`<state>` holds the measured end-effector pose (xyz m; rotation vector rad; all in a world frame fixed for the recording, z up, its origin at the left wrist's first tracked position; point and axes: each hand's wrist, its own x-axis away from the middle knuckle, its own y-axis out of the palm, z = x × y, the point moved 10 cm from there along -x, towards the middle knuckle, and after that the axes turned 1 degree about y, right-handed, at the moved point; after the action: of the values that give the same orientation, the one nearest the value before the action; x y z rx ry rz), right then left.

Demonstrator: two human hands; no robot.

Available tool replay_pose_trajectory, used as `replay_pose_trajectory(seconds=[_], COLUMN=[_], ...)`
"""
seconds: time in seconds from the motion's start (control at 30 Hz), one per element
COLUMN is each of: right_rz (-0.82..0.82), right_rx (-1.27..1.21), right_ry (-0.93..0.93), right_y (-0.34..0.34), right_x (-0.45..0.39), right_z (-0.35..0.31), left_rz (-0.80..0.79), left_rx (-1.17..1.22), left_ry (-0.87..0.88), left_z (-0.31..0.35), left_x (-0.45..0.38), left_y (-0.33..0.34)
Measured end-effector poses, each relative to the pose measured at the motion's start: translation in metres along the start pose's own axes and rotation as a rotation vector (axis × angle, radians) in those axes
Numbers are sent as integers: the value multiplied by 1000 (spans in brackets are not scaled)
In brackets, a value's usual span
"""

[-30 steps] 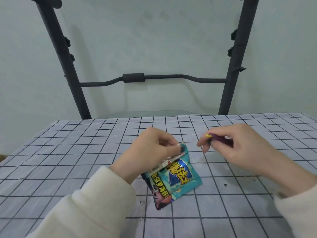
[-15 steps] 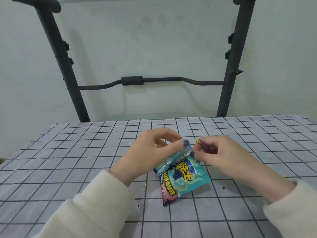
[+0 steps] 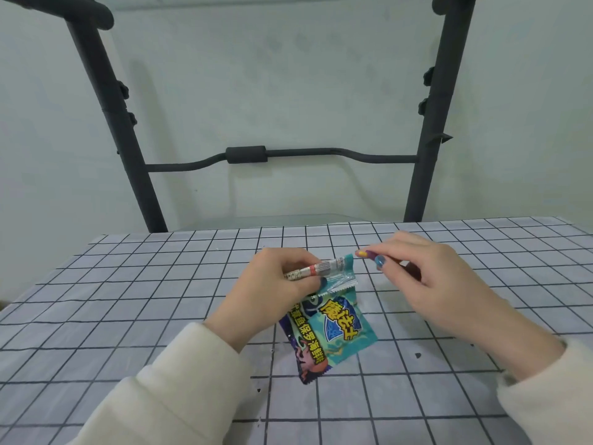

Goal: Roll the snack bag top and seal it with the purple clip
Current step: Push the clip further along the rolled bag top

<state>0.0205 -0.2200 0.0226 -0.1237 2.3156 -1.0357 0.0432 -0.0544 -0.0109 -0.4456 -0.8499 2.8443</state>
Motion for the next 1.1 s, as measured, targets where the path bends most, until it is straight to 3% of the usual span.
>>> replay_pose_trajectory(seconds=[0.17, 0.63, 1.1], right_rz=[-25, -46, -166], right_rx=[110, 31, 92], right_ry=[-47, -52, -177], right_y=[5, 4, 18], right_x=[0, 1, 7], right_z=[0, -6, -20], left_rz=[-29, -78, -106], left_rx=[24, 23, -256], left_ry=[-29, 22, 140], left_z=[-3, 2, 16], left_x=[1, 2, 7], left_y=[2, 11, 23])
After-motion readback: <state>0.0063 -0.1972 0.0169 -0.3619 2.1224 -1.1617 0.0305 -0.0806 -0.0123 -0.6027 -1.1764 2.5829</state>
